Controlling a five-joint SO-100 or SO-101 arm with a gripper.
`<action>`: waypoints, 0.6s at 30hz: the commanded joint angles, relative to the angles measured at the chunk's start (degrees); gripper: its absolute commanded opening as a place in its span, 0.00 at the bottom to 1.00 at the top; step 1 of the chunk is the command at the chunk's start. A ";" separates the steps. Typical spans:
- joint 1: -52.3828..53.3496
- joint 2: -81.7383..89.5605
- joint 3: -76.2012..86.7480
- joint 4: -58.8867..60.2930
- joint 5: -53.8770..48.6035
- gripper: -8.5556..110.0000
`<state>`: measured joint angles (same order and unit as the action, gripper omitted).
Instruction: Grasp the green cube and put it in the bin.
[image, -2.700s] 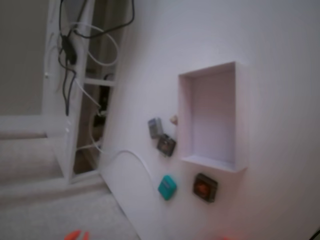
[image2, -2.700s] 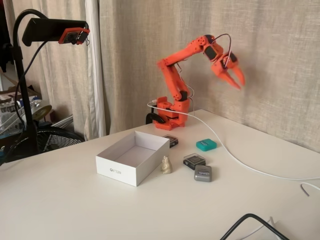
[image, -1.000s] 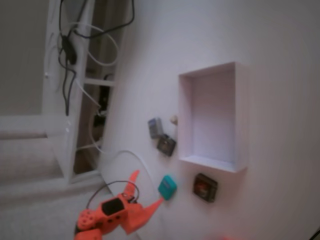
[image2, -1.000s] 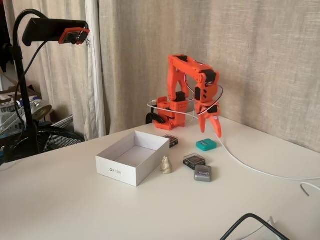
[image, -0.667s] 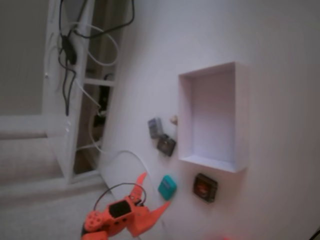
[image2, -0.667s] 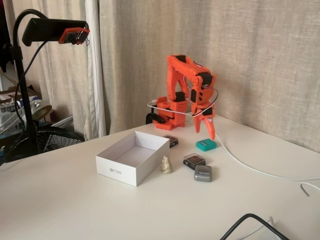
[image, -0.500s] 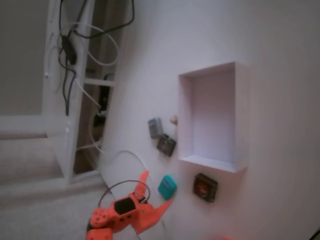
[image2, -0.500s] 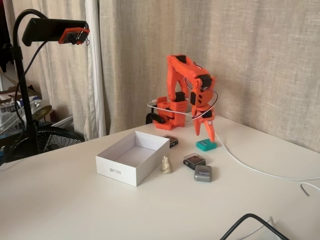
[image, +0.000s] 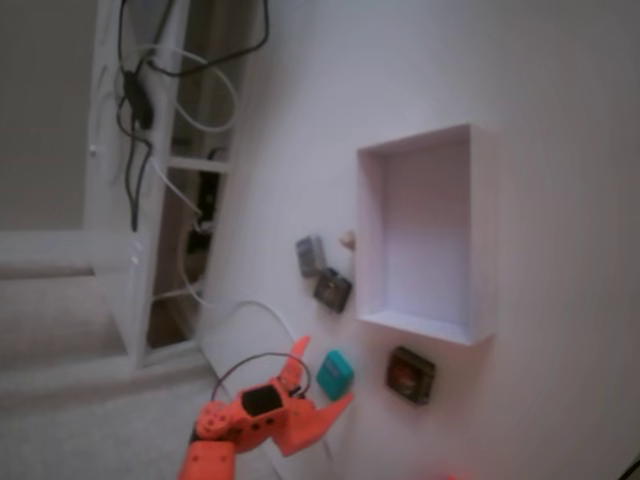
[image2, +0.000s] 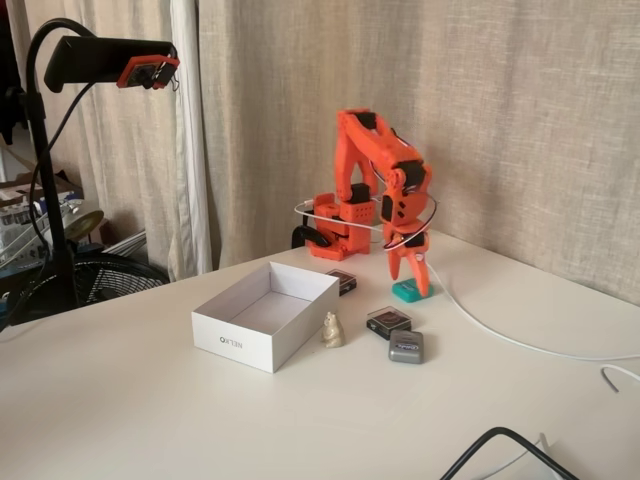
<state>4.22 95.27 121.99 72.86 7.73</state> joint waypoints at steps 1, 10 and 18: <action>0.09 -0.79 0.09 -0.44 0.18 0.48; -0.79 -4.04 1.23 -5.71 0.18 0.48; -2.20 -4.83 1.58 -8.70 0.00 0.48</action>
<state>2.46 91.14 122.96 65.83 7.73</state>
